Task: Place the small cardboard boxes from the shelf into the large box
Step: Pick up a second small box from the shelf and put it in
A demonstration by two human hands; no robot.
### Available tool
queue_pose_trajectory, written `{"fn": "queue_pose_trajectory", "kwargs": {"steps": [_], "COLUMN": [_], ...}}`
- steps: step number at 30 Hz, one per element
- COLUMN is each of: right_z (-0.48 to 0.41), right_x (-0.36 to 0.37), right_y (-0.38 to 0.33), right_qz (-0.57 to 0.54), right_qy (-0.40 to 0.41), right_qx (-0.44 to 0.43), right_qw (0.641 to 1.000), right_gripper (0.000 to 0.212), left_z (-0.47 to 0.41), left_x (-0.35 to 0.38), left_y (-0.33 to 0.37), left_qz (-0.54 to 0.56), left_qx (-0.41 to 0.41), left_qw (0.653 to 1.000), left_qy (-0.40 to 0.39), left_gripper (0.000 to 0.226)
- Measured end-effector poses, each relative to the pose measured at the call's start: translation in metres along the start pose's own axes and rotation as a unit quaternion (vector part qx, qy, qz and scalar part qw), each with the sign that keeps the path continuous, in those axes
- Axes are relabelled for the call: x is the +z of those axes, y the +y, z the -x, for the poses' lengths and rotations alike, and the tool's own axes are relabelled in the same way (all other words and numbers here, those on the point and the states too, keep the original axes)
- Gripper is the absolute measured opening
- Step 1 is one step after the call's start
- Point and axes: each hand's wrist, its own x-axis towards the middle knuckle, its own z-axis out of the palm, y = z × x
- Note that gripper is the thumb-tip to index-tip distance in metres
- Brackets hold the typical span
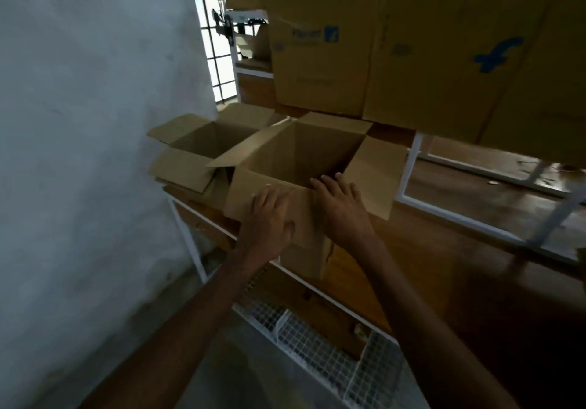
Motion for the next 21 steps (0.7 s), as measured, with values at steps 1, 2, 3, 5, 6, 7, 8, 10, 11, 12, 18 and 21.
{"fn": "queue_pose_trajectory", "kwargs": {"steps": [1,2,3,5,6,7,8,10,11,12,18,21], "right_z": [-0.015,-0.028,-0.038,-0.053,-0.057,-0.060,-0.062,-0.063,-0.062,-0.060,-0.021,0.010], "right_x": [0.005,0.008,0.009,0.008,0.008,0.009,0.010,0.014,0.015,0.015,-0.009,-0.037], "right_y": [0.004,0.009,0.014,0.022,0.024,0.025,0.024,0.019,0.016,0.014,0.013,0.010], "right_qz": [0.009,0.018,0.025,0.026,0.025,0.027,0.030,0.025,0.021,0.019,-0.002,0.000], "right_qy": [-0.012,-0.034,-0.067,-0.128,-0.137,-0.134,-0.126,-0.096,-0.081,-0.065,-0.029,-0.028], "right_qx": [-0.002,-0.008,-0.017,-0.029,-0.034,-0.035,-0.033,-0.022,-0.017,-0.014,-0.011,-0.006], "right_qw": [1.000,0.999,0.997,0.991,0.990,0.990,0.991,0.995,0.996,0.998,1.000,1.000], "right_gripper": [0.070,0.066,0.063,0.054,0.046,0.035,0.025,0.011,0.010,0.010,0.012,0.012], "left_z": [-0.016,-0.032,-0.046,-0.068,-0.076,-0.082,-0.087,-0.090,-0.090,-0.088,-0.062,-0.041], "left_x": [-0.001,0.000,0.002,0.007,0.010,0.011,0.011,0.008,0.006,0.004,-0.009,-0.023], "left_y": [-0.010,-0.019,-0.028,-0.041,-0.047,-0.049,-0.050,-0.050,-0.049,-0.047,-0.021,-0.003], "left_qz": [-0.008,-0.011,-0.009,-0.007,-0.009,-0.010,-0.003,0.010,0.011,0.009,0.029,0.049], "left_qx": [0.005,0.011,0.014,0.025,0.037,0.050,0.058,0.061,0.060,0.058,0.059,0.078], "left_qw": [1.000,0.999,0.999,0.997,0.996,0.995,0.994,0.994,0.995,0.996,0.996,0.996], "left_qy": [-0.017,-0.031,-0.044,-0.069,-0.080,-0.086,-0.089,-0.086,-0.080,-0.074,-0.055,-0.021], "left_gripper": [0.071,0.072,0.073,0.068,0.062,0.056,0.051,0.042,0.040,0.038,0.031,0.030]}}
